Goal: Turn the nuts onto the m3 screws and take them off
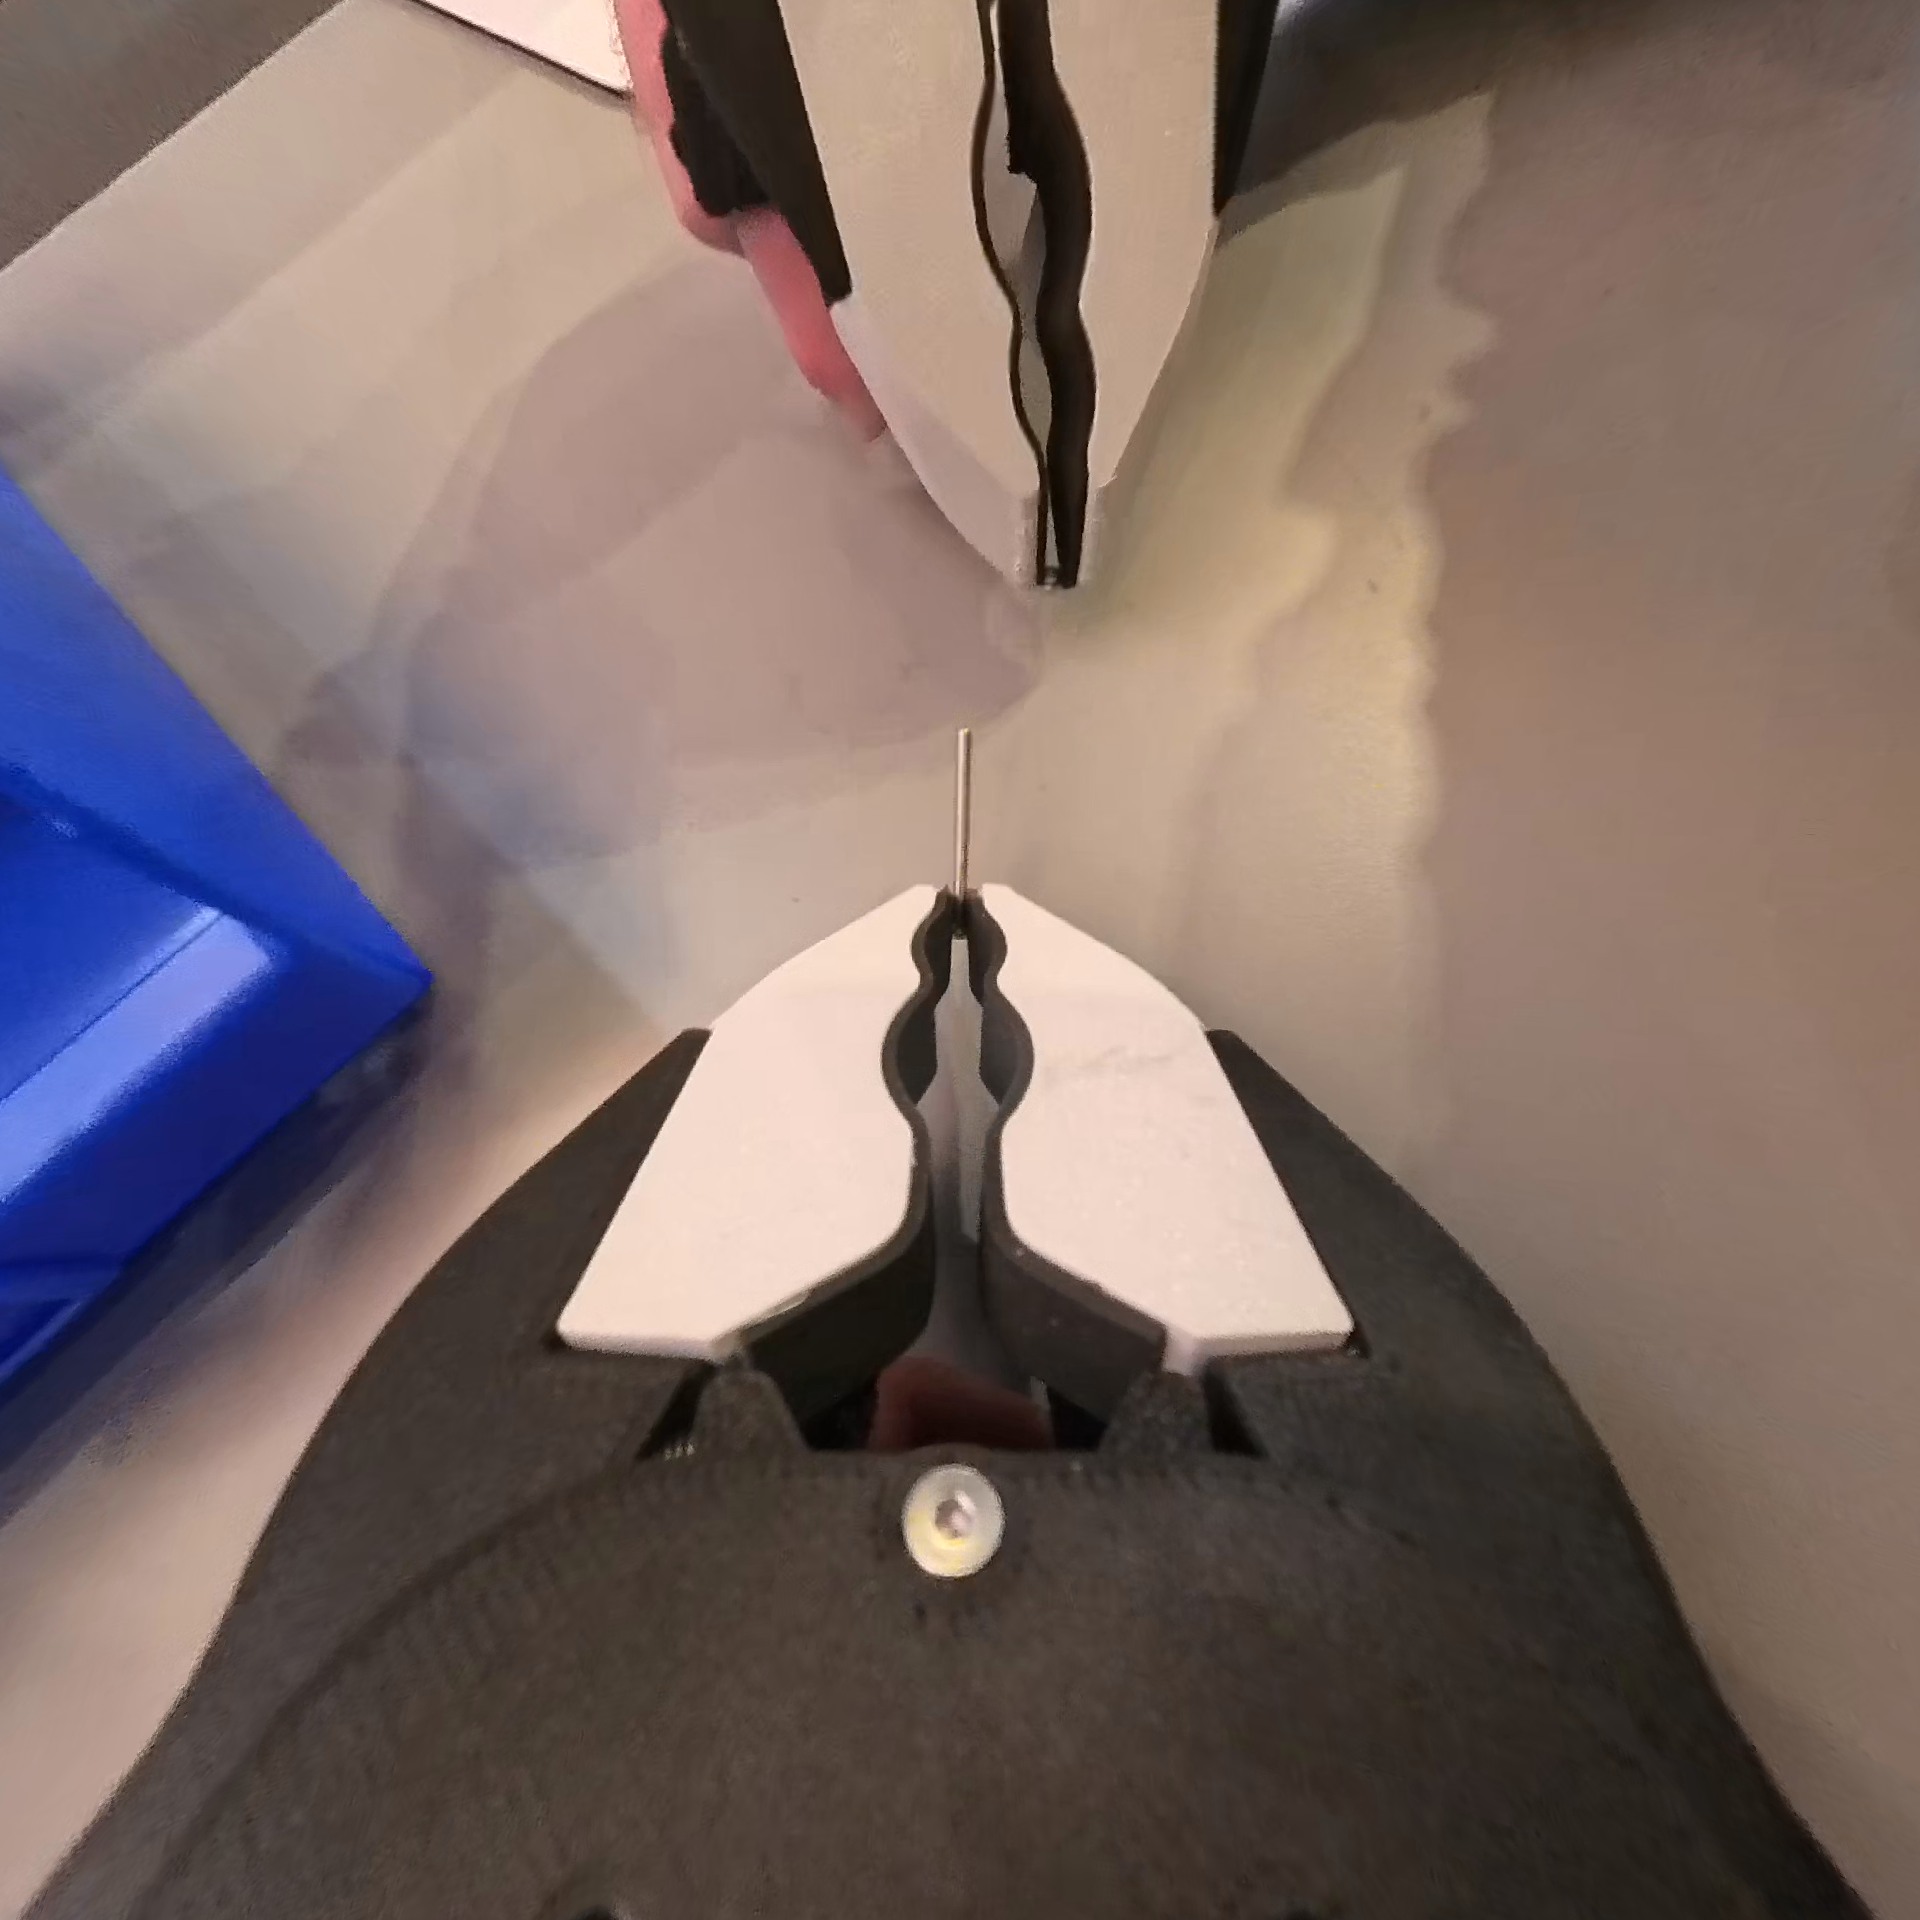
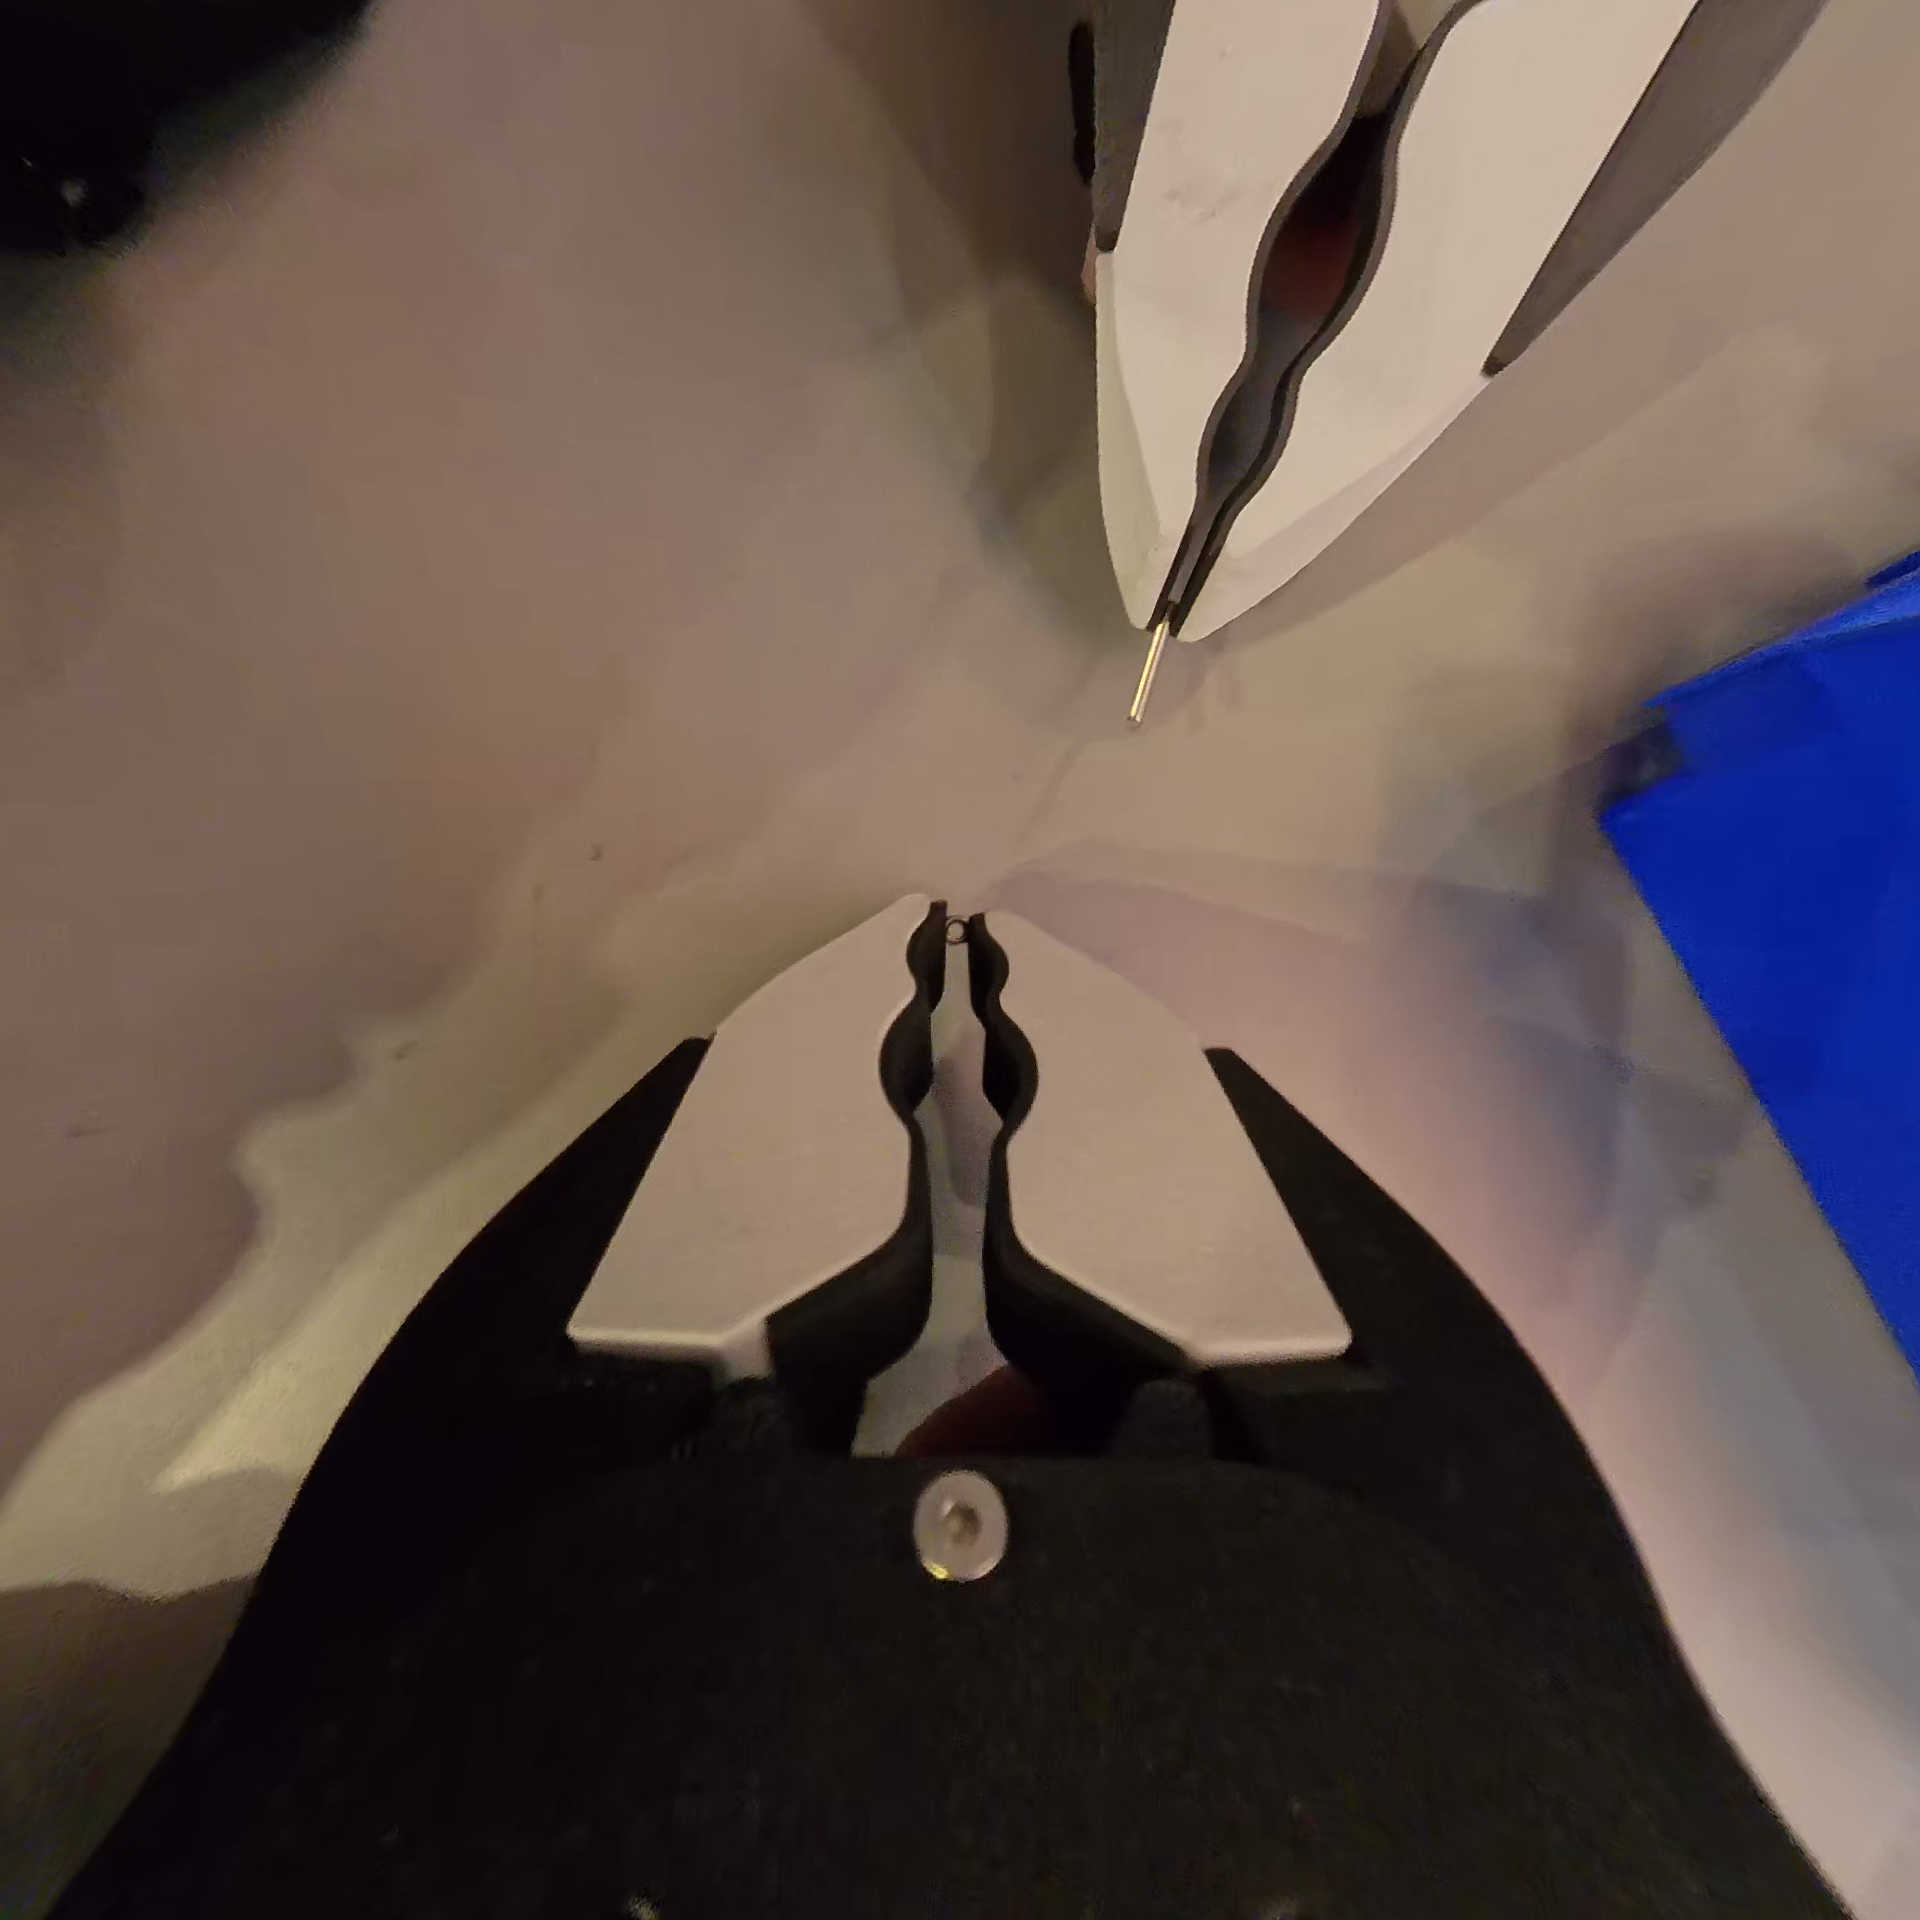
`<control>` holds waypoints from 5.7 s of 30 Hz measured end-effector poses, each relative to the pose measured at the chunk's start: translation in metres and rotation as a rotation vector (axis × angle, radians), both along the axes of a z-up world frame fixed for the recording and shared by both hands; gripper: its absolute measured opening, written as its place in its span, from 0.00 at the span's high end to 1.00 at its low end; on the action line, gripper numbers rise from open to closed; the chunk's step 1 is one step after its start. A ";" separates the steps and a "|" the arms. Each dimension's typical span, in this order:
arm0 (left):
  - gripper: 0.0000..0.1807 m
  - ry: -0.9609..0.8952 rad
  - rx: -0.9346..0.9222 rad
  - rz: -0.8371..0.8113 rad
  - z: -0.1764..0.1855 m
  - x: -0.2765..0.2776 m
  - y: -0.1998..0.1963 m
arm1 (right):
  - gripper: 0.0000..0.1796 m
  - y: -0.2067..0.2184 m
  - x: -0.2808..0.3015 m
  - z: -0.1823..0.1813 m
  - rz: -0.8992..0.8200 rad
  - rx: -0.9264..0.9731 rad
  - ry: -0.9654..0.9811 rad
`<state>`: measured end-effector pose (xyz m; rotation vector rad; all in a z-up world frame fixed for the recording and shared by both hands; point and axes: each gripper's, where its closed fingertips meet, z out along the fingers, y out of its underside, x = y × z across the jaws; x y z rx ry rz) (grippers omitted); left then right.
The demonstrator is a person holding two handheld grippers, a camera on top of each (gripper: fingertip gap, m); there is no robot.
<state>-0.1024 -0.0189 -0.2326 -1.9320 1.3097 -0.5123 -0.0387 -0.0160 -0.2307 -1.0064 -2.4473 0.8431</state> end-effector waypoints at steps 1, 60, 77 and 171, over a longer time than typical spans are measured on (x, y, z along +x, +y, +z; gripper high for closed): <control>0.99 -0.009 0.000 0.001 0.001 0.001 0.000 | 0.98 0.000 -0.001 0.004 -0.003 -0.006 0.017; 0.99 -0.569 0.042 0.012 0.082 0.006 0.012 | 0.99 -0.076 -0.030 0.047 0.074 -0.134 0.198; 0.99 -0.164 0.093 0.108 0.049 -0.050 -0.016 | 0.93 -0.103 -0.064 0.020 -0.074 -0.130 0.138; 0.98 -0.381 0.471 -0.199 0.122 0.036 -0.069 | 0.92 -0.080 -0.035 0.122 -0.255 -1.214 0.445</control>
